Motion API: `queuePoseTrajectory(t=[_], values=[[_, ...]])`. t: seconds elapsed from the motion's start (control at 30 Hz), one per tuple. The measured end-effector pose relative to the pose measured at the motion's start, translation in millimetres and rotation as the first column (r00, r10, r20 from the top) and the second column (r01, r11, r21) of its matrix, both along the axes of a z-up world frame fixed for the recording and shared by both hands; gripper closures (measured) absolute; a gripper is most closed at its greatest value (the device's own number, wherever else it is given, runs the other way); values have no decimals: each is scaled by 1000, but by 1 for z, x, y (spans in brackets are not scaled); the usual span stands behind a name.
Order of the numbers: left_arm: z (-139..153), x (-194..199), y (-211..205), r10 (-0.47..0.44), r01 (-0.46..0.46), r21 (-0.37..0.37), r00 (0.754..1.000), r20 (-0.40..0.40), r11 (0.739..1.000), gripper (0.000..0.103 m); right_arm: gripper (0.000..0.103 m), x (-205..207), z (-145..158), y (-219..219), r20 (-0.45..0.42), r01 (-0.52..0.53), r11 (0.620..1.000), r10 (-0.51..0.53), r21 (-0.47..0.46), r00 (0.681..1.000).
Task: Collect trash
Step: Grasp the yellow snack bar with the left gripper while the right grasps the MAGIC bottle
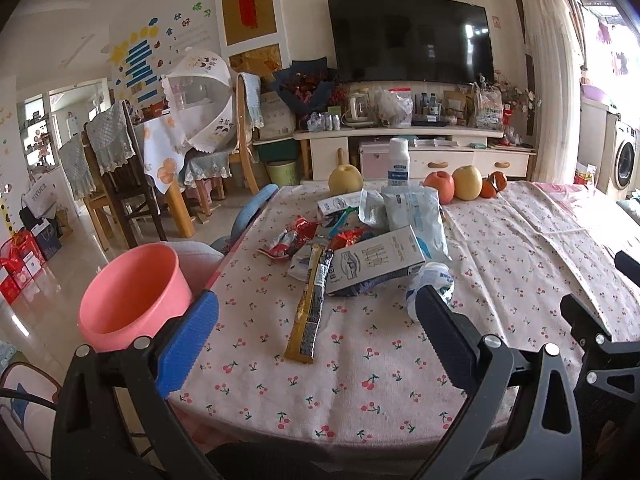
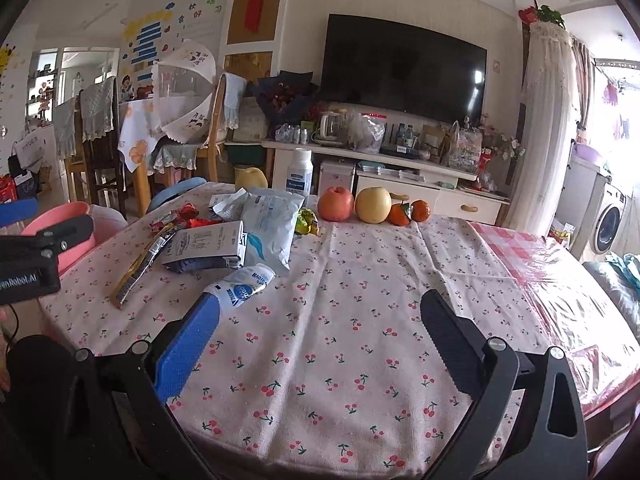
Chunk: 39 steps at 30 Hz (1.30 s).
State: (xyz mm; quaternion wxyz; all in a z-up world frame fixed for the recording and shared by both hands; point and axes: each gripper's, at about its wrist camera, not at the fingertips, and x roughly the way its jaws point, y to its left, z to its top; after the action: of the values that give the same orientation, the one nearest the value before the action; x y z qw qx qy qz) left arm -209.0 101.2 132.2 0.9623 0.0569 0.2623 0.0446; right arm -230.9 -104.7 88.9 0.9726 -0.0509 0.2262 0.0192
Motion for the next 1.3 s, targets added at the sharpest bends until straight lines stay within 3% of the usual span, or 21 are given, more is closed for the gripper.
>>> queuePoseTrajectory(t=[0.43,0.67,0.83,1.0,1.27,1.3], values=[[-38,21,-3,-59,57,-25,996,-71,998,4,4,20,-12,-2,-95,-60,997,65,48,993],[-57,40,-2,-127,124,-30,985,-117,992,4,4,42,-25,-25,-195,-71,978,109,194,975],[-62,61,5,-137,135,-25,981,-136,991,4,4,64,-38,-39,-269,-75,942,169,328,948],[-67,90,32,-65,52,-93,986,-151,994,4,5,78,-46,-40,-302,-87,904,229,418,925],[-80,127,59,-48,11,-189,981,-189,982,9,8,95,-52,-15,-311,-170,896,312,410,897],[-82,130,63,-56,12,-217,978,-198,976,13,14,97,-54,-10,-315,-178,897,319,405,894]])
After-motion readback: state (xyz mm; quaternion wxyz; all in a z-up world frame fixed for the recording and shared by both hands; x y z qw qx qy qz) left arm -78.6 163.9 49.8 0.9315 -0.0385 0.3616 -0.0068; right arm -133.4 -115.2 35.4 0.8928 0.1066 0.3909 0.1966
